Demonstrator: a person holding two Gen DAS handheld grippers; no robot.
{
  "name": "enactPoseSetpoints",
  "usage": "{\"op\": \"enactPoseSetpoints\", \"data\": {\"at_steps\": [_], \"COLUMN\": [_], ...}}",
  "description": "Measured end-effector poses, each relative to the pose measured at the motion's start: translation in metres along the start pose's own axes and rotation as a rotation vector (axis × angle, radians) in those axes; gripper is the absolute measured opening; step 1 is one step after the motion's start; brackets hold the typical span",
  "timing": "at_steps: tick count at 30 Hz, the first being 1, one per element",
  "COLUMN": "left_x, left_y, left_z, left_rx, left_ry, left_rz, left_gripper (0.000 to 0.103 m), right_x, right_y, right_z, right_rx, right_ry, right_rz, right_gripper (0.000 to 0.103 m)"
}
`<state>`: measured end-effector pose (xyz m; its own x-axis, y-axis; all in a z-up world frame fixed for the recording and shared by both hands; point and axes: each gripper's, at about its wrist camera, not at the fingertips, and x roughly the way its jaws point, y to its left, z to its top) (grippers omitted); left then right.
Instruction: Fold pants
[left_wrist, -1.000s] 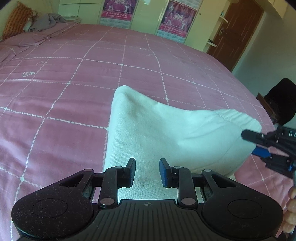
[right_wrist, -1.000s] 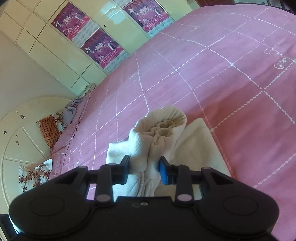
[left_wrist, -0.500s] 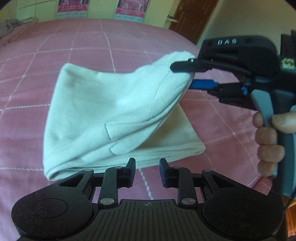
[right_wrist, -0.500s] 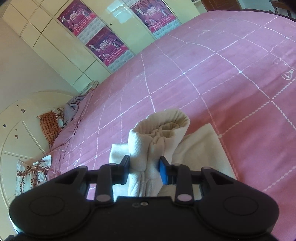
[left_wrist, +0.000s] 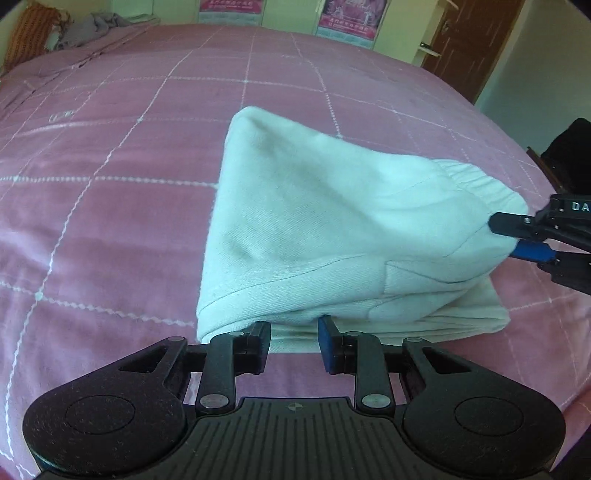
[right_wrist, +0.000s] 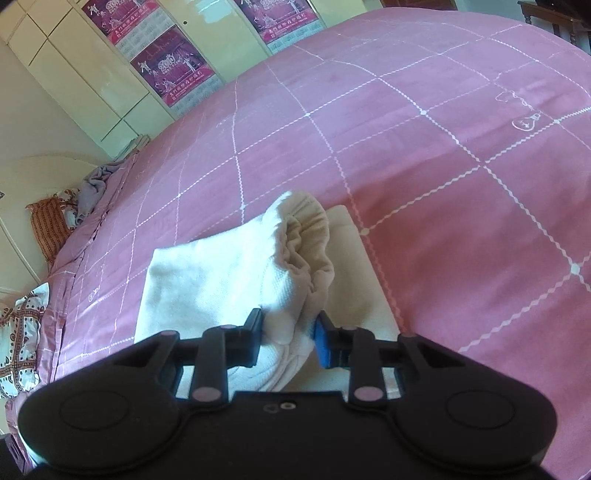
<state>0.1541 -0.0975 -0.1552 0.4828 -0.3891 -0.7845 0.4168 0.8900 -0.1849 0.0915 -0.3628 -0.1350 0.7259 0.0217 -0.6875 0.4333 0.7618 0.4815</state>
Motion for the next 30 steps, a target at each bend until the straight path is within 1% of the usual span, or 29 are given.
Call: {"op": "enactPoseSetpoints", "data": {"at_steps": [3, 5, 6, 7, 8, 10, 12, 14, 16, 20, 22, 23, 24, 26, 27, 28, 29, 30], "left_x": [-0.022, -0.028, -0.028, -0.028, -0.029, -0.033, -0.035, -0.034, -0.040, -0.048, -0.046, -0.042, -0.037, -0.015, 0.004, 0.023, 0.037, 0.042], "left_y": [-0.012, -0.011, -0.008, -0.007, -0.008, -0.012, -0.013, -0.014, -0.015, -0.018, -0.018, -0.017, -0.016, -0.011, -0.006, 0.001, 0.008, 0.011], "left_z": [0.015, 0.024, 0.027, 0.028, 0.028, 0.026, 0.027, 0.030, 0.033, 0.043, 0.049, 0.051, 0.053, 0.053, 0.049, 0.045, 0.037, 0.029], "left_rx": [0.040, 0.026, 0.006, -0.008, -0.007, 0.023, 0.036, 0.058, 0.062, 0.072, 0.060, 0.053, 0.051, 0.056, 0.048, 0.026, 0.005, 0.012], "left_ry": [-0.042, -0.052, -0.046, -0.043, -0.048, -0.065, -0.069, -0.084, -0.106, -0.151, -0.163, -0.166, -0.162, -0.113, -0.052, 0.026, 0.069, 0.050], "left_rz": [-0.033, -0.043, -0.050, -0.052, -0.037, -0.010, 0.004, 0.035, 0.046, 0.047, 0.054, 0.060, 0.068, 0.083, 0.086, 0.077, 0.060, 0.054], "left_gripper": [0.027, 0.027, 0.027, 0.027, 0.027, 0.027, 0.027, 0.027, 0.027, 0.027, 0.027, 0.027, 0.027, 0.028, 0.028, 0.028, 0.028, 0.029], "right_x": [-0.013, -0.023, -0.024, -0.020, -0.012, 0.007, 0.011, 0.007, -0.003, -0.023, -0.024, -0.021, -0.016, -0.002, 0.006, 0.012, 0.019, 0.024], "right_y": [0.008, 0.013, 0.009, 0.000, -0.009, -0.026, -0.034, -0.030, -0.024, -0.004, 0.006, 0.010, 0.014, 0.015, 0.013, 0.009, 0.004, 0.000], "right_z": [0.007, 0.009, 0.008, 0.005, 0.000, -0.015, -0.025, -0.021, -0.014, 0.001, 0.006, 0.009, 0.009, 0.005, -0.001, -0.008, -0.015, -0.022], "right_rx": [-0.016, -0.052, -0.048, -0.020, -0.003, -0.002, 0.000, -0.003, -0.011, -0.065, -0.101, -0.113, -0.119, -0.138, -0.151, -0.169, -0.198, -0.237], "right_ry": [-0.042, -0.076, -0.079, -0.063, -0.031, 0.050, 0.056, 0.054, 0.006, -0.113, -0.135, -0.130, -0.115, -0.072, -0.046, -0.026, -0.001, 0.014], "right_rz": [0.042, 0.045, 0.034, 0.019, -0.008, -0.092, -0.082, -0.071, -0.069, -0.064, -0.042, -0.028, -0.016, -0.025, -0.049, -0.089, -0.129, -0.155], "right_gripper": [0.029, 0.029, 0.029, 0.029, 0.029, 0.028, 0.028, 0.031, 0.034, 0.035, 0.035, 0.035, 0.034, 0.033, 0.032, 0.032, 0.030, 0.028]}}
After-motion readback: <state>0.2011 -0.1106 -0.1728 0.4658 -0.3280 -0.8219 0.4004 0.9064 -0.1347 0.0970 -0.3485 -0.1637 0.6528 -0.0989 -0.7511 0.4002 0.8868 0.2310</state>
